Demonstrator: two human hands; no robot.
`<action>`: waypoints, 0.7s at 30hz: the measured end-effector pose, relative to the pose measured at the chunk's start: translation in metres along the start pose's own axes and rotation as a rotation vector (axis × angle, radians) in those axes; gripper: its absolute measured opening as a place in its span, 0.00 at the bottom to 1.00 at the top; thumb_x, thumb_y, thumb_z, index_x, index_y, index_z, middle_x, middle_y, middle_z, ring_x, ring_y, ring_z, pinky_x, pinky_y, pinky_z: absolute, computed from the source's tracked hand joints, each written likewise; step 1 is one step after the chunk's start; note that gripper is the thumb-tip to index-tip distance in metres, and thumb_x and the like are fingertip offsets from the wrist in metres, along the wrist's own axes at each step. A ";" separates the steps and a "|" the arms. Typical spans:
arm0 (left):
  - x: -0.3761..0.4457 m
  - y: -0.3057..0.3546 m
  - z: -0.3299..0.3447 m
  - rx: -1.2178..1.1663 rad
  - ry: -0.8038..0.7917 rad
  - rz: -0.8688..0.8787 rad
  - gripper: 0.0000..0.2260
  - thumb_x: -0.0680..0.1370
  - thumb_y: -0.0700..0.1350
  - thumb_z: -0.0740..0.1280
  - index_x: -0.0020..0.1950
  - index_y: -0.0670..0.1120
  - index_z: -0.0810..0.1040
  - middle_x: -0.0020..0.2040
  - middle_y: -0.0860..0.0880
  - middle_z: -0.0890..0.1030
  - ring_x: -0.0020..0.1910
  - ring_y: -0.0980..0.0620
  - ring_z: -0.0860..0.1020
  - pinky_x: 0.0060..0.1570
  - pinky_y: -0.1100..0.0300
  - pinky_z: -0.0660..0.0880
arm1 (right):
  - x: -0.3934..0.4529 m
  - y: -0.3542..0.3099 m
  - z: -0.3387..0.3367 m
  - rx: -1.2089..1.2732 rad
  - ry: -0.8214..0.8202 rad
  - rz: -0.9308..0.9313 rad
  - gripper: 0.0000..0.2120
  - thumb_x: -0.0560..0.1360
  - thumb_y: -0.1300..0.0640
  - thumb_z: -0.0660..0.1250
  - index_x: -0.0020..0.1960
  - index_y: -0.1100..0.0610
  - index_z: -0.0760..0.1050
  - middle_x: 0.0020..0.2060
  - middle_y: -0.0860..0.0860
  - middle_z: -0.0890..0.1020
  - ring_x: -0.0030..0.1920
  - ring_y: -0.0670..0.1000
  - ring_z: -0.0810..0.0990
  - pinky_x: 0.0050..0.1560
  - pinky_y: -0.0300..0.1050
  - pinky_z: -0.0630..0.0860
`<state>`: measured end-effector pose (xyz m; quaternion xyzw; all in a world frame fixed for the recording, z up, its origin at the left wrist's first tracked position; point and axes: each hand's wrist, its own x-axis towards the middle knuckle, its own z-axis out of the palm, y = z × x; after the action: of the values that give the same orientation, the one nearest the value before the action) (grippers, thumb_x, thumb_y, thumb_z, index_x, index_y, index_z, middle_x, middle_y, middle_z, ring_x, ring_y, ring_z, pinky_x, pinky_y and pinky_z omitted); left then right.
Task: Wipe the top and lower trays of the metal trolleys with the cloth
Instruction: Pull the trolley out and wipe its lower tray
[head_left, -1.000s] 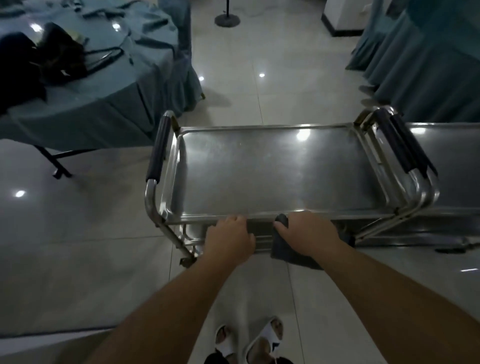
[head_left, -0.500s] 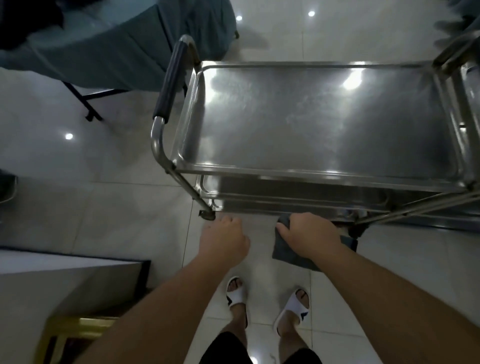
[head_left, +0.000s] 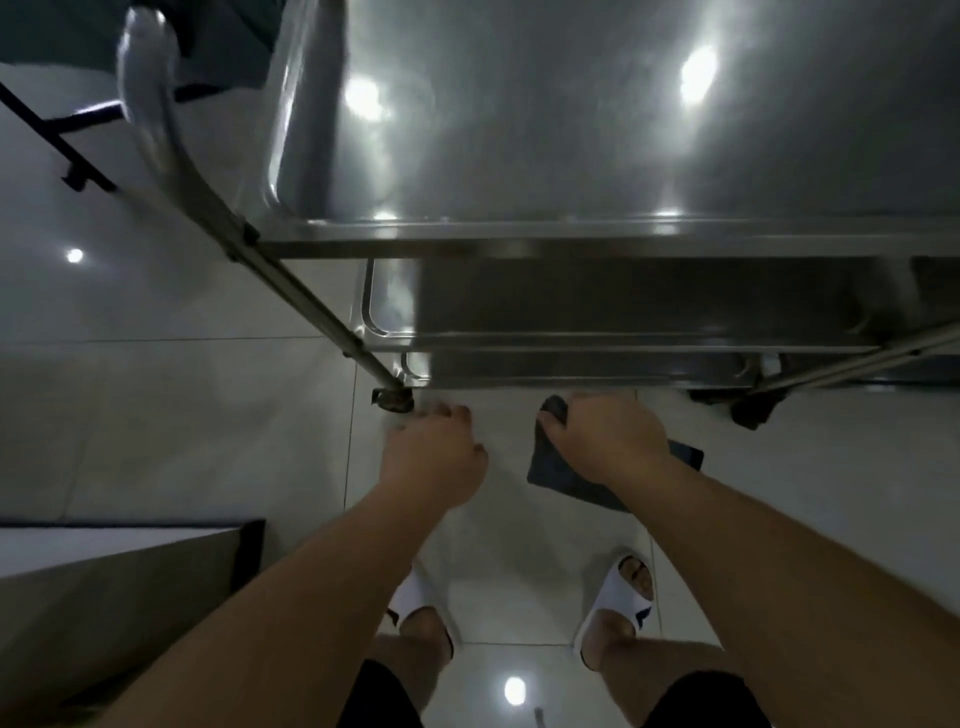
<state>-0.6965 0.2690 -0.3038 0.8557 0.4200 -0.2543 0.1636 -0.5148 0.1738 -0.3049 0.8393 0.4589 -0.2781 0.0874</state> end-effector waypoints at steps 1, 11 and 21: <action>0.013 -0.005 0.014 0.010 -0.011 -0.002 0.21 0.83 0.57 0.58 0.72 0.48 0.71 0.67 0.45 0.76 0.65 0.43 0.76 0.58 0.47 0.72 | 0.013 -0.003 0.016 0.019 -0.042 0.016 0.23 0.84 0.36 0.51 0.46 0.53 0.69 0.35 0.50 0.70 0.37 0.54 0.72 0.38 0.48 0.68; 0.141 -0.045 0.144 0.030 0.059 0.036 0.23 0.82 0.56 0.61 0.75 0.49 0.71 0.71 0.46 0.77 0.69 0.42 0.75 0.66 0.43 0.73 | 0.127 -0.002 0.166 0.052 0.074 -0.002 0.23 0.85 0.38 0.50 0.40 0.51 0.68 0.35 0.51 0.73 0.38 0.54 0.75 0.38 0.49 0.70; 0.250 -0.089 0.214 0.126 0.191 0.089 0.20 0.82 0.58 0.61 0.71 0.51 0.73 0.64 0.49 0.78 0.63 0.45 0.77 0.59 0.45 0.75 | 0.251 -0.020 0.245 0.081 0.187 -0.024 0.24 0.83 0.34 0.51 0.45 0.52 0.72 0.40 0.51 0.75 0.40 0.55 0.75 0.42 0.51 0.73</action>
<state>-0.7023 0.3746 -0.6278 0.9024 0.3784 -0.1901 0.0802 -0.5197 0.2675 -0.6433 0.8589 0.4634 -0.2178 0.0066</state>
